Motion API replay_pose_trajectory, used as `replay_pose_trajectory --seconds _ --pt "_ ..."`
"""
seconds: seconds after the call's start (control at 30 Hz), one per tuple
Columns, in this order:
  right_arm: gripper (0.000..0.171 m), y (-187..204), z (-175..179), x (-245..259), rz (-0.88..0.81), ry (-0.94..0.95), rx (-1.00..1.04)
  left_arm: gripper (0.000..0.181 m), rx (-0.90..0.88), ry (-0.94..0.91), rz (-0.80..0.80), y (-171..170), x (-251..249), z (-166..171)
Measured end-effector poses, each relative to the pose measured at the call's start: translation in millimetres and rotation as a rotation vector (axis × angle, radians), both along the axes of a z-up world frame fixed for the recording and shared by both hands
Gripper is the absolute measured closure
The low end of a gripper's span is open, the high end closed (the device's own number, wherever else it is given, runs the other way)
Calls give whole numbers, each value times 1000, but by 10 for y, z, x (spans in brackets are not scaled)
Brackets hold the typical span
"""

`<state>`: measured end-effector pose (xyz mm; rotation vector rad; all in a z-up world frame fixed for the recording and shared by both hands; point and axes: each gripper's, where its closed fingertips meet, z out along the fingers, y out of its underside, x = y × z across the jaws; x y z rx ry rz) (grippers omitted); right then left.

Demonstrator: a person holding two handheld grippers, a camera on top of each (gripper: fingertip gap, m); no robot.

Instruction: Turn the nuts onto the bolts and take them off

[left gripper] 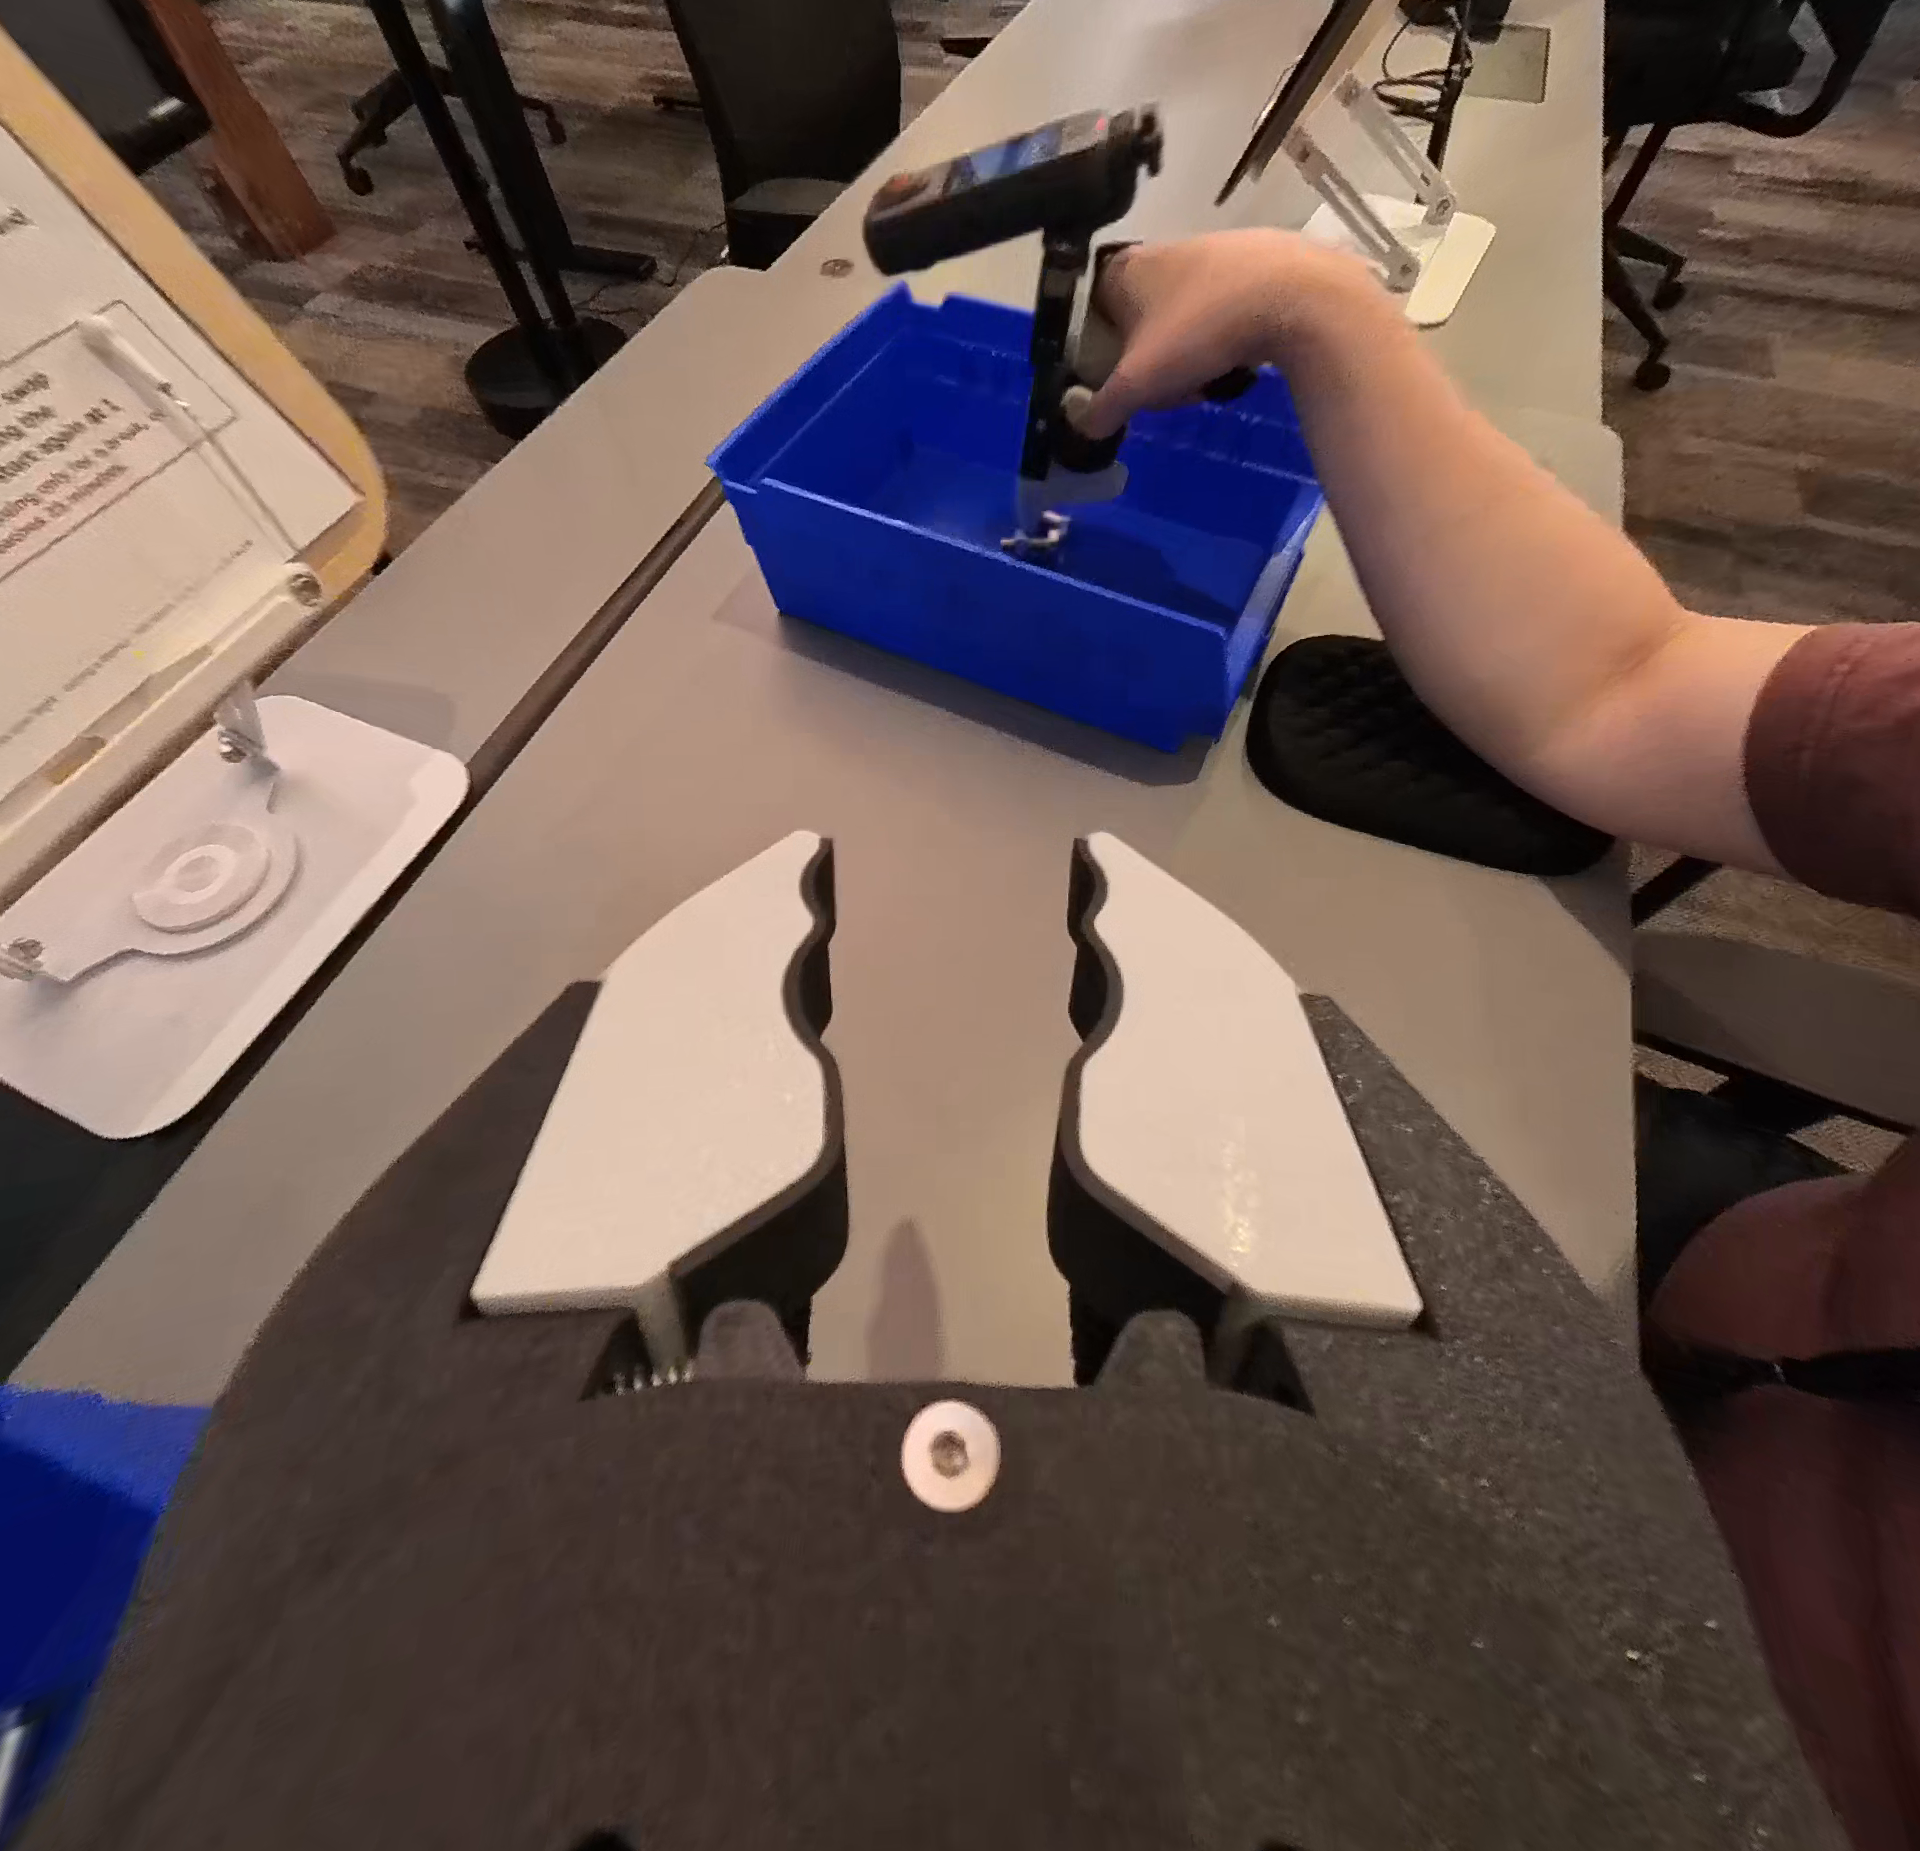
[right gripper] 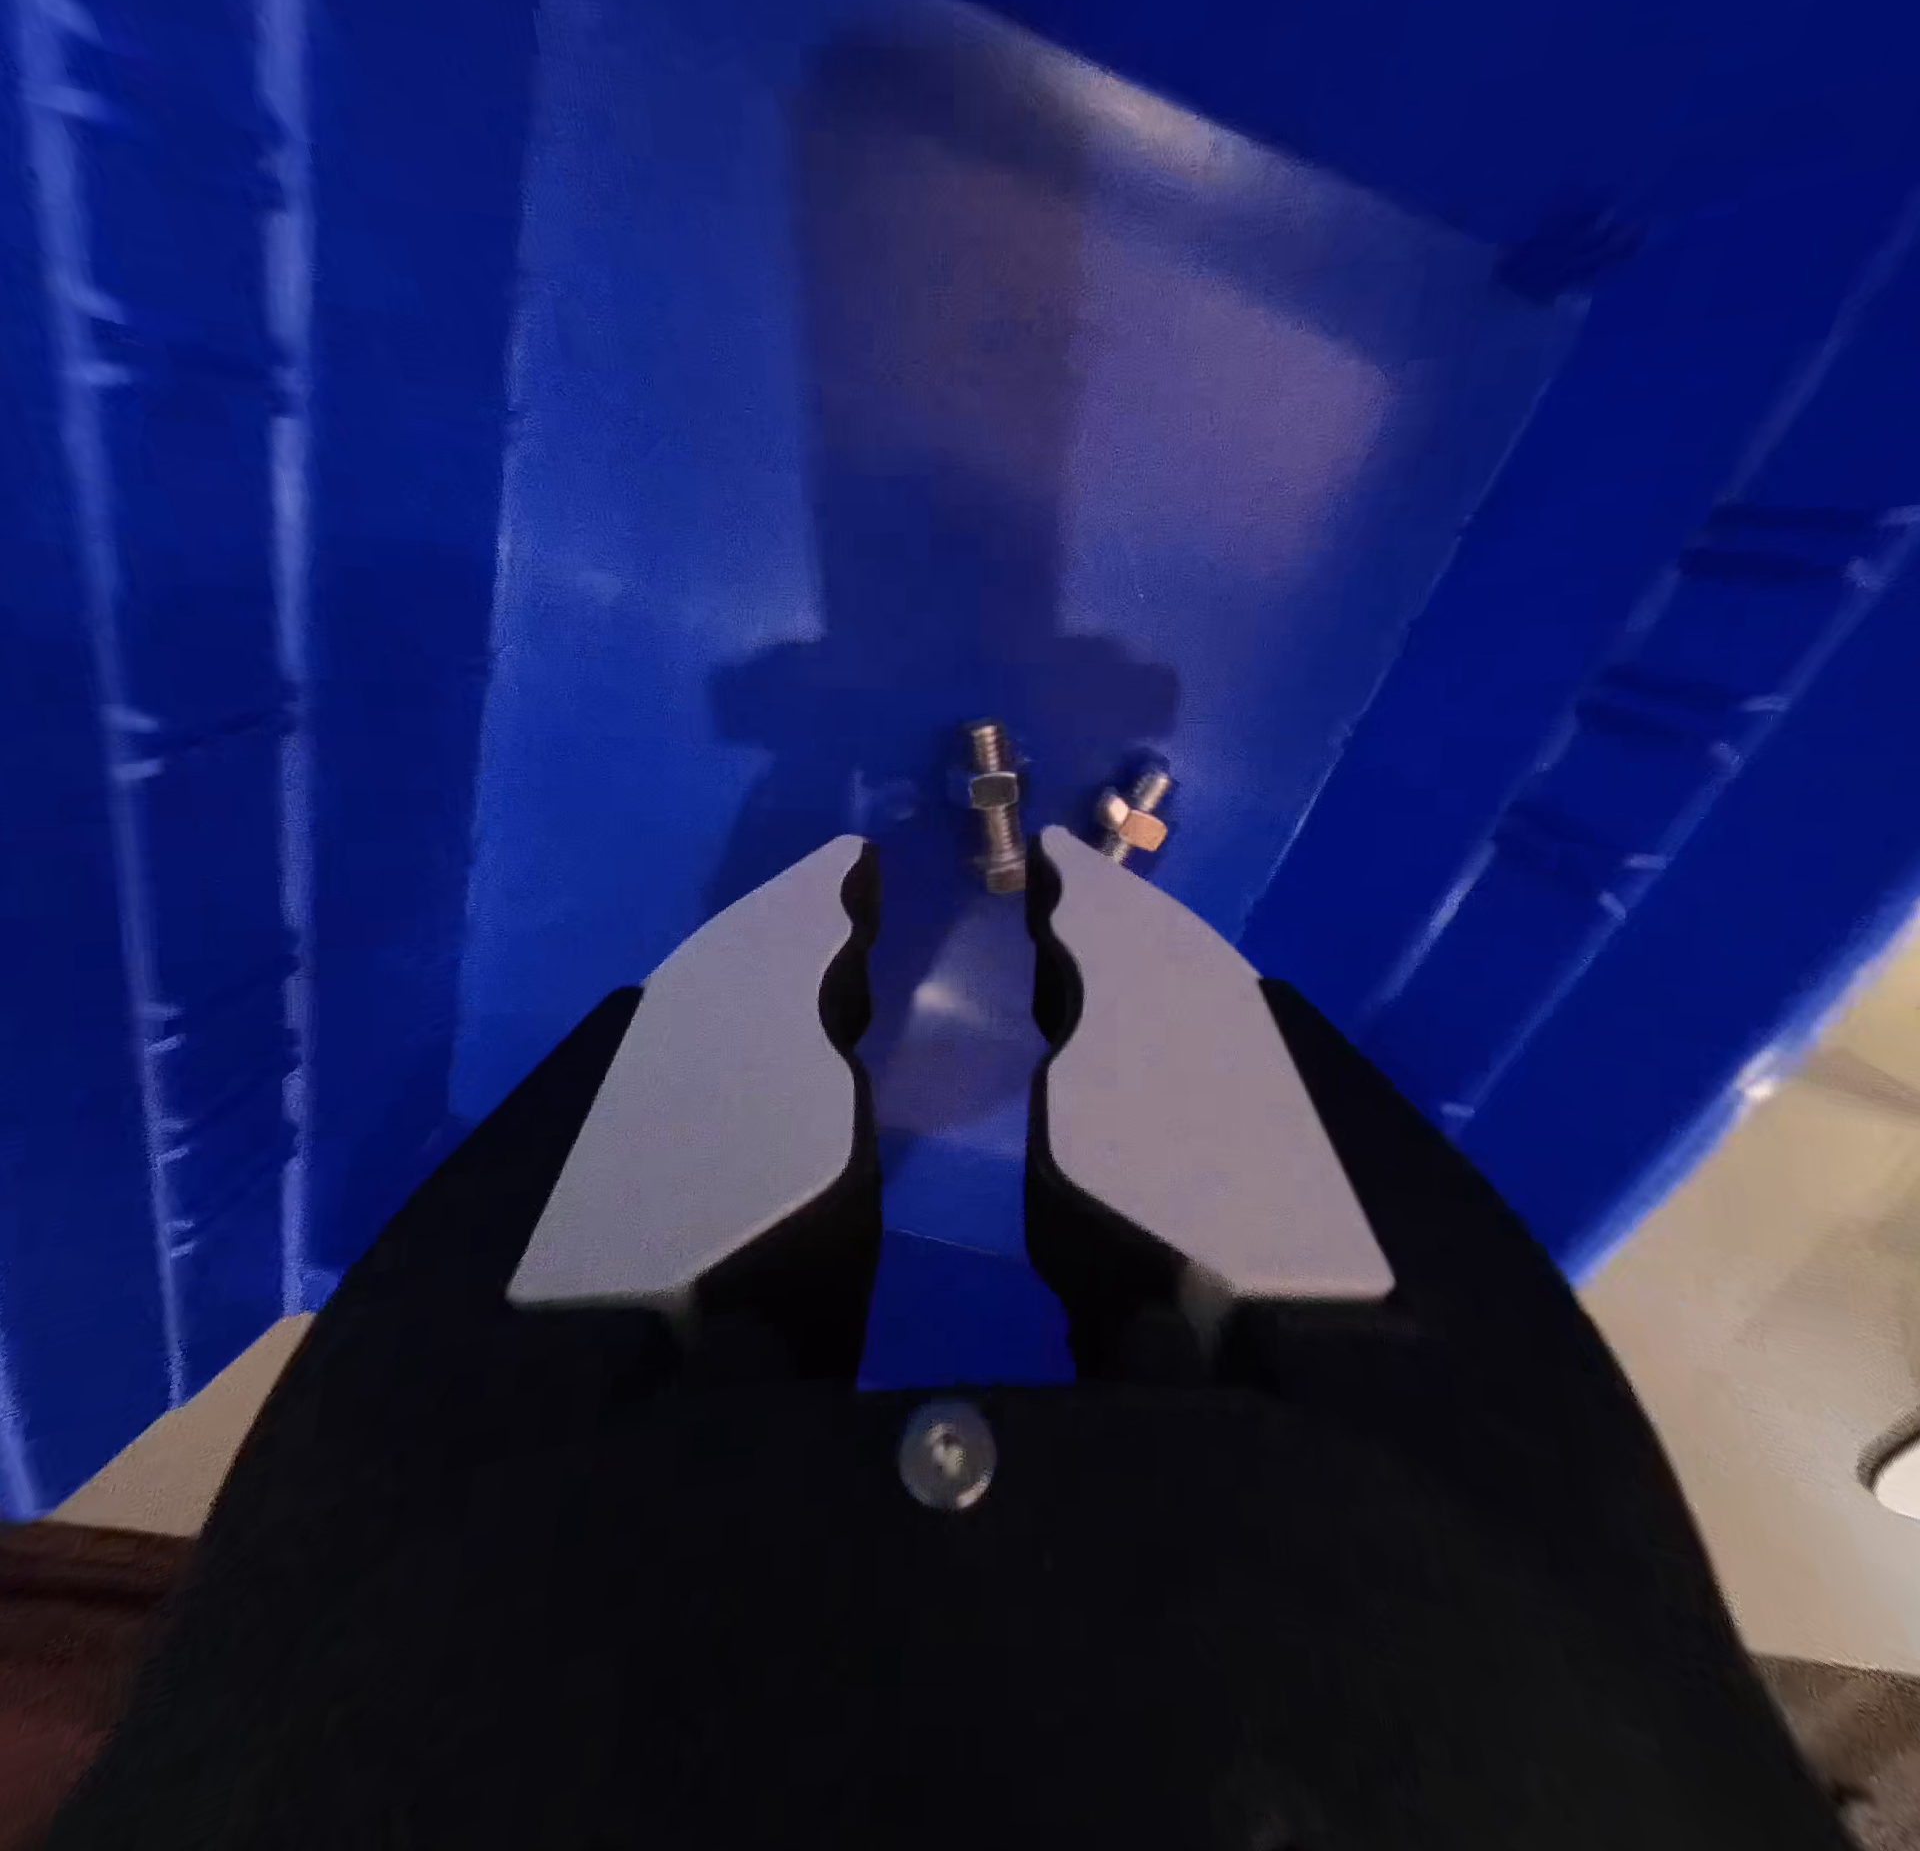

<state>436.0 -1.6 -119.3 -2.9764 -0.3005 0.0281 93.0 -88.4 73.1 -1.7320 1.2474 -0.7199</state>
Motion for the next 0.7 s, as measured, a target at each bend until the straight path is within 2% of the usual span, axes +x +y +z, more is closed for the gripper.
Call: replay_pose_trajectory --seconds 0.13,0.3,0.4,0.5,0.6,0.7 --pt "141 101 588 -237 83 17 246 142 55 39 179 196 -568 156" --pt "142 253 1347 -735 260 89 621 147 -37 170 389 253 -1412 -2" --pt "143 251 1668 -1015 357 161 784 148 -84 264 556 231 -1866 -142" --pt "143 217 1788 -1154 405 189 840 151 -158 371 644 166 -2138 -365" --pt "142 202 1770 -1233 445 182 827 154 -180 529 583 167 -2307 -702" --pt "142 227 1741 -1311 478 176 818 165 -147 678 529 245 -2496 -1061"
